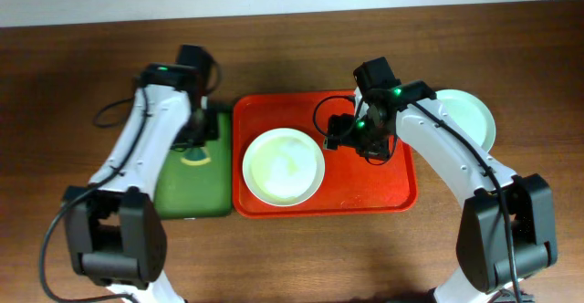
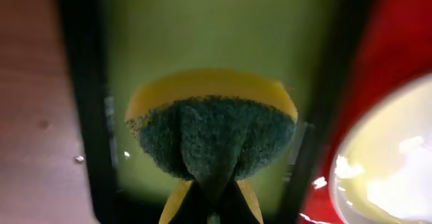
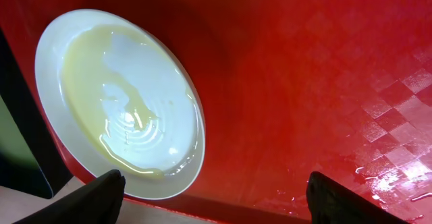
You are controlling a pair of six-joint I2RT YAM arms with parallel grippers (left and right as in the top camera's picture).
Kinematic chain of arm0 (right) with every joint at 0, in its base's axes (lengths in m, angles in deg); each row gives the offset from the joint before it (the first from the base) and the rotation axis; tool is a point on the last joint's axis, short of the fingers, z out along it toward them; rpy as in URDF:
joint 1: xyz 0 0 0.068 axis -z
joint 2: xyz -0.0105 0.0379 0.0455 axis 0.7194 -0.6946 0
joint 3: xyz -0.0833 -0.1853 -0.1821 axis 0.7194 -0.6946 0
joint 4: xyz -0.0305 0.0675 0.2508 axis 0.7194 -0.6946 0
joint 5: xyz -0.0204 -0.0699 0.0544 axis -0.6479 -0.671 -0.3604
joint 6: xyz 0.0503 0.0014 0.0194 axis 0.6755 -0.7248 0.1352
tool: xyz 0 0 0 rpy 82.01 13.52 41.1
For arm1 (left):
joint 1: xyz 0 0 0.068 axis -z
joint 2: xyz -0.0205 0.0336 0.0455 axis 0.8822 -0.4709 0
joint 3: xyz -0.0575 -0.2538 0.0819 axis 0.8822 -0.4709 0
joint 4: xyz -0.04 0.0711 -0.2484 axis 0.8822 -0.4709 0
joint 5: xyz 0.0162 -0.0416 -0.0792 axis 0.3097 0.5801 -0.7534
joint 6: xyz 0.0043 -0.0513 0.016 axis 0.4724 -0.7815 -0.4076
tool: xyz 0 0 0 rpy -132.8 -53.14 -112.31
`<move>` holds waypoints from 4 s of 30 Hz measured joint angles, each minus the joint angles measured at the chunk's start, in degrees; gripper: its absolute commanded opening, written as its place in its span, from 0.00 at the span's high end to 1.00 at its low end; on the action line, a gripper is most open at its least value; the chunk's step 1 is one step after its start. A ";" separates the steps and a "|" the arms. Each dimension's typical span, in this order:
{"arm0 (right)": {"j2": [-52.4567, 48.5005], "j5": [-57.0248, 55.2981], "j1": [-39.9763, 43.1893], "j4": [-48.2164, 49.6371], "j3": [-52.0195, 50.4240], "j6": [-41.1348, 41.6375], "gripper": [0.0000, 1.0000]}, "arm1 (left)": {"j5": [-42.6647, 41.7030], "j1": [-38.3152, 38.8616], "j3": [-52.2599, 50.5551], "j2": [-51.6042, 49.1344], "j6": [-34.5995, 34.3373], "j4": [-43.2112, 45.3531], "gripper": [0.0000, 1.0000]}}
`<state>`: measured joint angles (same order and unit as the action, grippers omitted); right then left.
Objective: Clean dirty plates on tray and stack at the side
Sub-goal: 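Return the sponge to the green tray and withdraw the left gripper, then hold the cream plate rim with the right gripper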
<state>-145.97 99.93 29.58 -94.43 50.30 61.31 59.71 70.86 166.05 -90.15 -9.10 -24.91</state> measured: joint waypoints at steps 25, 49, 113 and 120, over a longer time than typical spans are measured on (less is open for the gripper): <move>0.00 -4.22 -4.79 0.13 -0.11 -0.02 0.11 | -7.48 -4.85 -15.85 0.35 9.40 12.83 0.20; 0.00 -5.55 -7.96 6.03 -5.49 0.00 0.11 | -8.04 -14.73 -1.44 17.79 0.48 10.91 0.01; -2.16 -9.88 -11.10 20.57 -13.94 4.26 0.93 | -8.04 -14.71 -1.44 17.79 0.48 10.91 0.01; -2.16 -9.99 -11.10 20.59 -13.97 4.68 0.90 | -8.04 -14.71 -1.44 17.79 0.46 10.91 0.01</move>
<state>-148.14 89.94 18.48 -73.84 36.33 65.98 51.67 56.15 164.60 -72.36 -8.64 -14.01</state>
